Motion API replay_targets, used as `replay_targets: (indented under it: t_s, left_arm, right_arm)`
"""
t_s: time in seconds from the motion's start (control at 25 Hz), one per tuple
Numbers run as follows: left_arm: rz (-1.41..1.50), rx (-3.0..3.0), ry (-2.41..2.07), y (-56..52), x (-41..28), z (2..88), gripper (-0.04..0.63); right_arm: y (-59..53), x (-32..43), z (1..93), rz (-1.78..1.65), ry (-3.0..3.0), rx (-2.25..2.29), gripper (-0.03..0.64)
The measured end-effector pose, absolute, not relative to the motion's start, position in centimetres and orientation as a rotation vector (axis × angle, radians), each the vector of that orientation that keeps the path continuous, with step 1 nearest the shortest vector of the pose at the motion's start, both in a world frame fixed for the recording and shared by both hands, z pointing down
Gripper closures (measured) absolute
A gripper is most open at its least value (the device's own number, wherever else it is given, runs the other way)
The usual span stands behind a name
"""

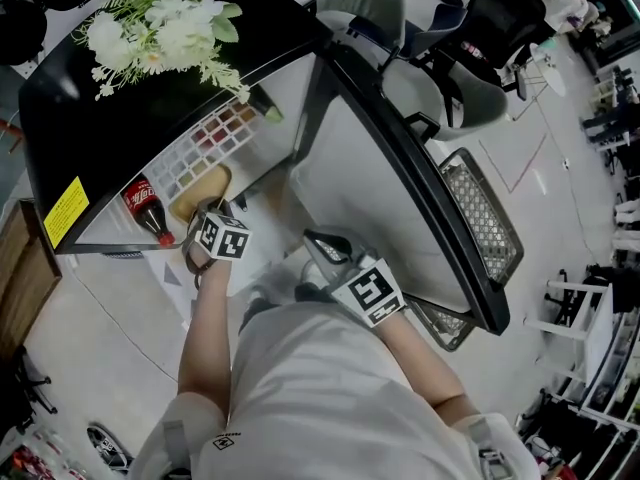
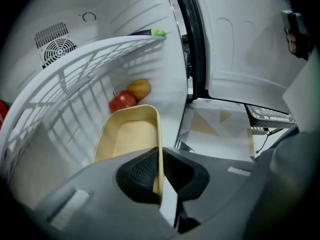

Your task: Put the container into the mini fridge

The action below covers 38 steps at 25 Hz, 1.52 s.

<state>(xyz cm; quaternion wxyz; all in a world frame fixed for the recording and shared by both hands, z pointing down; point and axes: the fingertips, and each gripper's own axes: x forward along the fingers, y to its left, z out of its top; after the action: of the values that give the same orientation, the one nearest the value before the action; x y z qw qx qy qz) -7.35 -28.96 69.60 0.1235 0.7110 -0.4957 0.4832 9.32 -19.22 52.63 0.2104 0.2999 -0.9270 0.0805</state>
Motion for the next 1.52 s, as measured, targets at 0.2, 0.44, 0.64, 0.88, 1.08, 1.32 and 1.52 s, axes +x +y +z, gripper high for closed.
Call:
replay_targets:
  t_s: [0.2,0.44,0.64,0.88,1.08,1.32,1.52]
  left_arm:
    - [1.444,2.044,-1.457,-30.0,-8.1,70.0,0.575]
    - [1.515,1.997,-1.481,-31.2,-9.0,70.5,0.571]
    - [1.525,1.978,-1.499,-31.9,-9.4,70.3,0.561]
    - [1.452,1.945,-1.534,-31.5,-9.8,69.7,0.491]
    - [1.373,1.969,-1.576,-30.7,-9.2,67.7,0.477]
    - [1.296,2.01,-1.598,-28.7,-7.7,65.2,0.489]
    - [1.193,2.04,-1.621,-26.5,-6.8,62.6,0.545]
  right_arm:
    - [-19.2,9.0,52.5,0.216,-2.588,0.802,0.614]
    - [-19.0,8.9,52.6,0.205,-2.597,0.767,0.614]
    - [-18.9,9.0,52.5,0.195,-2.602,0.743,0.614]
    - [-18.9,9.0,52.6,0.19,-2.607,0.705,0.614]
    - [-19.1,8.7,52.4,0.187,-2.623,0.672,0.614]
    - [-19.2,7.8,52.2,0.173,-2.65,0.608,0.614]
    - [-19.3,6.6,51.9,0.165,-2.676,0.541,0.614]
